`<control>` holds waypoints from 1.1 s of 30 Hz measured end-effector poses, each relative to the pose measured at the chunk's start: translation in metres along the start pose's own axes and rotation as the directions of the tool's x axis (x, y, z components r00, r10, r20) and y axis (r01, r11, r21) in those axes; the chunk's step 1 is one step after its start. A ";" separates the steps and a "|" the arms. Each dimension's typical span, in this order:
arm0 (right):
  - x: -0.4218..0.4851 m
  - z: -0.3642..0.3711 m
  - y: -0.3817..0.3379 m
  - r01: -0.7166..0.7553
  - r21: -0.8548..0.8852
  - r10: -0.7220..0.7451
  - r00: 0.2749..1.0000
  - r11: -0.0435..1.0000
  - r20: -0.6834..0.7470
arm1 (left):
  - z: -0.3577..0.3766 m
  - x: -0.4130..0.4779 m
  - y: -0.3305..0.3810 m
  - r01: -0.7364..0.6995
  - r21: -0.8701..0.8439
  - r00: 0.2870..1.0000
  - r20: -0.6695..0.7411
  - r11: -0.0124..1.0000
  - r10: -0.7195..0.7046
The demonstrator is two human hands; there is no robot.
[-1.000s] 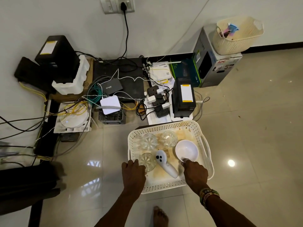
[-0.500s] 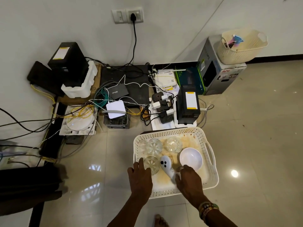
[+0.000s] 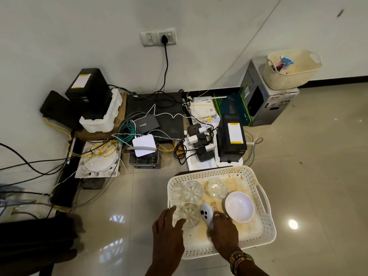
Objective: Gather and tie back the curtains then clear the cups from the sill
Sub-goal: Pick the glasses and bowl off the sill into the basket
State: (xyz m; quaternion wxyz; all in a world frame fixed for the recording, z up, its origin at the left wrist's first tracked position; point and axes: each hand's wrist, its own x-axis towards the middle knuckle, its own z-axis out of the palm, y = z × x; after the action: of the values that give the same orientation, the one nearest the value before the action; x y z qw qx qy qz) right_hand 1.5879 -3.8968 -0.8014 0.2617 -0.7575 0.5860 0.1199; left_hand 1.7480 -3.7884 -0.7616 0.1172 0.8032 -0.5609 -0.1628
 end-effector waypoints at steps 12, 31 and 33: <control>-0.024 -0.008 0.002 -0.010 -0.056 0.008 0.999 0.998 -0.031 | -0.038 -0.012 -0.009 -0.021 0.029 1.000 -0.016 0.999 0.022; -0.062 -0.066 0.003 -0.054 -0.151 0.053 0.999 0.987 -0.008 | -0.072 -0.011 0.013 -0.113 0.212 0.991 -0.050 0.971 0.126; -0.065 -0.072 0.003 -0.048 -0.162 0.047 0.999 0.986 -0.008 | -0.077 -0.009 0.015 -0.123 0.229 0.988 -0.063 0.966 0.141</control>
State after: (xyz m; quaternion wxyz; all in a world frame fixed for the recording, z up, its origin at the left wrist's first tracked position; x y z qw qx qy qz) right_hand 1.5579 -3.8819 -0.7106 0.1947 -0.7623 0.5928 0.1718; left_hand 1.7628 -3.7847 -0.6845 0.0584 0.7780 -0.6228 -0.0585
